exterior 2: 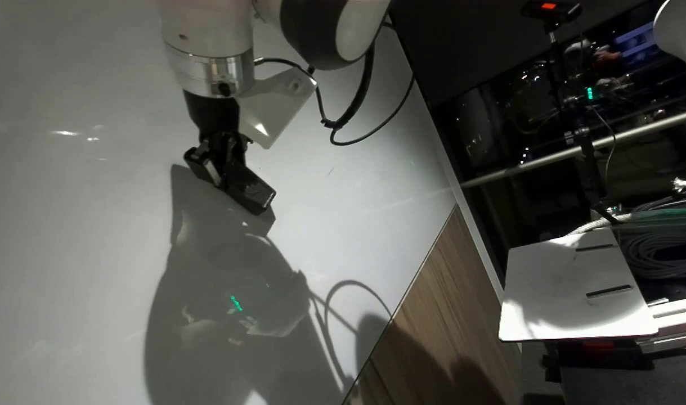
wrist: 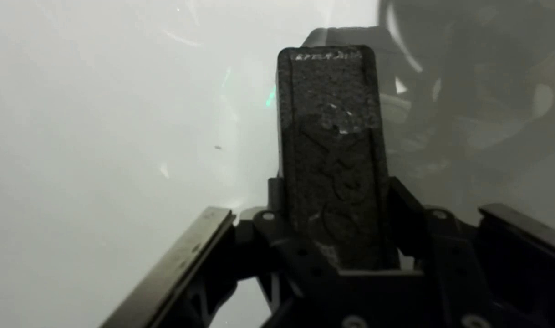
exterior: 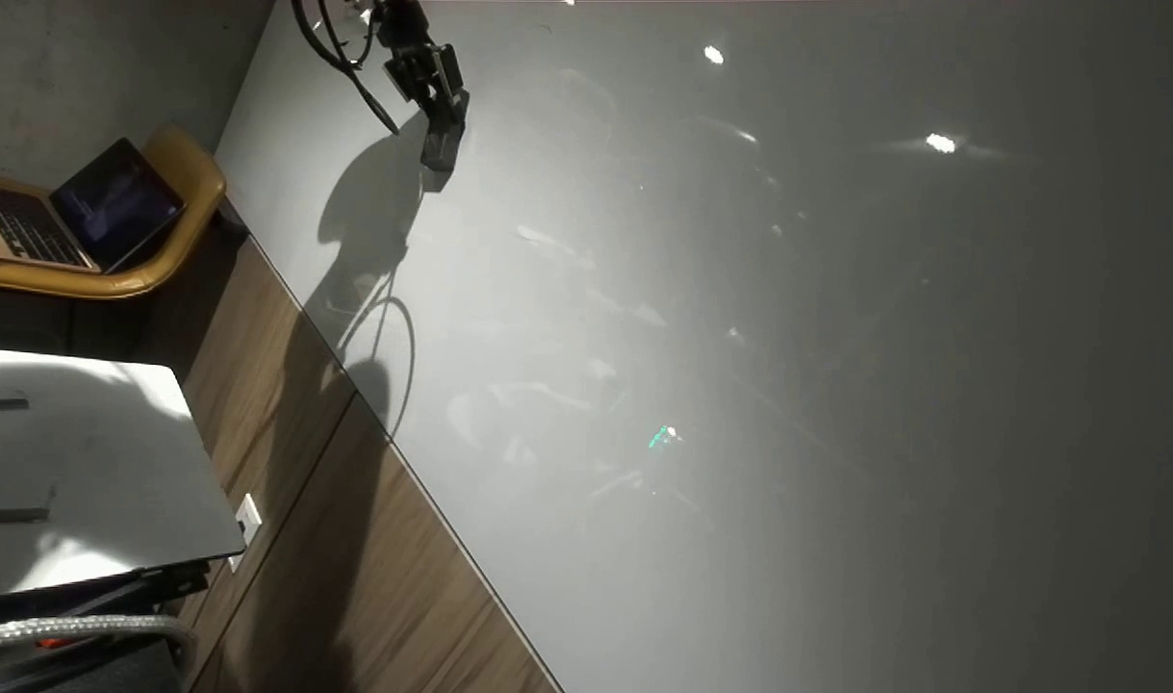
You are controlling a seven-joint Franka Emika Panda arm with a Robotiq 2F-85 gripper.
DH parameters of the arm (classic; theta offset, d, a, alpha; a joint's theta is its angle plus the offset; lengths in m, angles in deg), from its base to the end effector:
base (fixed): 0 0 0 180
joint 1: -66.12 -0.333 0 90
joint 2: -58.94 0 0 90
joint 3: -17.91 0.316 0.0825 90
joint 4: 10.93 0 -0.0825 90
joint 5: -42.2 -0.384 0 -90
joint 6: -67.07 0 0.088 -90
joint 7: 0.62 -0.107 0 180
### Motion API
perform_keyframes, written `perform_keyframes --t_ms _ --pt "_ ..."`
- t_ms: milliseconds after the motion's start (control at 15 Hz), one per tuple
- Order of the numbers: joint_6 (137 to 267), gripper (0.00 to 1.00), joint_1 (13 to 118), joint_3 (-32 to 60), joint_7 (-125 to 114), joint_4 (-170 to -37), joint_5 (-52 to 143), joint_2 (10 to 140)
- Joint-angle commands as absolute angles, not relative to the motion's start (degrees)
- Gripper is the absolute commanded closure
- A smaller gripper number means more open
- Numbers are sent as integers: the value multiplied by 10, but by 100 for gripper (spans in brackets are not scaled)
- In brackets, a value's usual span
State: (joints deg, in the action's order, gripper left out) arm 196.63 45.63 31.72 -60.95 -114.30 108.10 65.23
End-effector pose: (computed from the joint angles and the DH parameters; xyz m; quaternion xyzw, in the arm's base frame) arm 0.5373 0.3299 0.5319 0.8710 0.0712 0.4414 0.2037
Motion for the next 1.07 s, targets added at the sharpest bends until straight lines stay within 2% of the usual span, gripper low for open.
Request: perform_keyframes --t_ms 0,333,600,1000 --pt "2020 71 507 305 -584 -1283 974 536" --pt "2042 71 504 273 -453 -1456 735 414" --pt "2021 71 558 263 -358 -1574 641 337" --pt "2052 71 631 207 -185 -1642 572 352"
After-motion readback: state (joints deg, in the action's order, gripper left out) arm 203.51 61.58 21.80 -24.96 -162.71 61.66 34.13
